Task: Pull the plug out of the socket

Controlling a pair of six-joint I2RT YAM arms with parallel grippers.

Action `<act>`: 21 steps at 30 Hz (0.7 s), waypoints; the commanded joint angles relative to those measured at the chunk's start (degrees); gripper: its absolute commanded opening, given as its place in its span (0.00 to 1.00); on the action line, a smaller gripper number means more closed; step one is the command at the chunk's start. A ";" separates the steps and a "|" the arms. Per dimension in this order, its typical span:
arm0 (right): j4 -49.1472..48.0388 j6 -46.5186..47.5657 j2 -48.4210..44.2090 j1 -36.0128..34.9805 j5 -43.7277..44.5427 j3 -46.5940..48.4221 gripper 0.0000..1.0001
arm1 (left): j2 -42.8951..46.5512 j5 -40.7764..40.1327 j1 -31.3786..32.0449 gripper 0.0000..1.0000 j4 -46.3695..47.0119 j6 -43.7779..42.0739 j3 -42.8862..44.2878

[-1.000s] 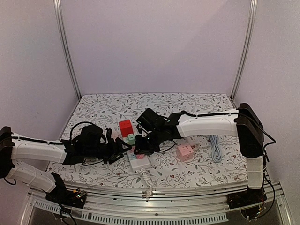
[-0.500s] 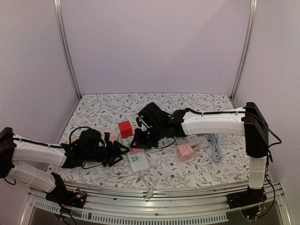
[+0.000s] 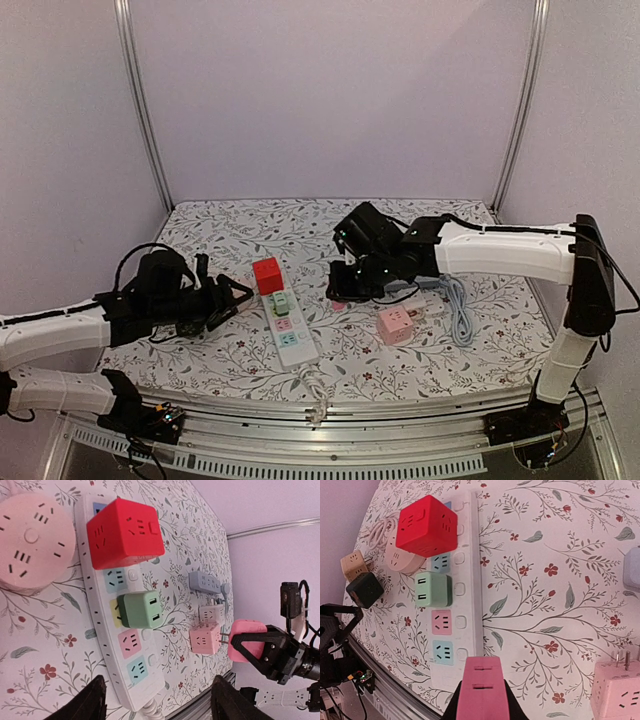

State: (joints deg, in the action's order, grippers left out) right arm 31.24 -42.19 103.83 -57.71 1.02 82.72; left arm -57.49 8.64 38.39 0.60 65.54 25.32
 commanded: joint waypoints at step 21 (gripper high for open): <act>4.44 10.32 11.73 13.09 -4.22 1.44 0.02 | 5.77 8.45 -11.15 0.77 -15.49 -7.82 3.41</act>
State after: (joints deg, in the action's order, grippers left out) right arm 34.92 -33.52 113.54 -45.36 -3.38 82.21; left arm -52.12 16.25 27.83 -14.44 57.14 29.21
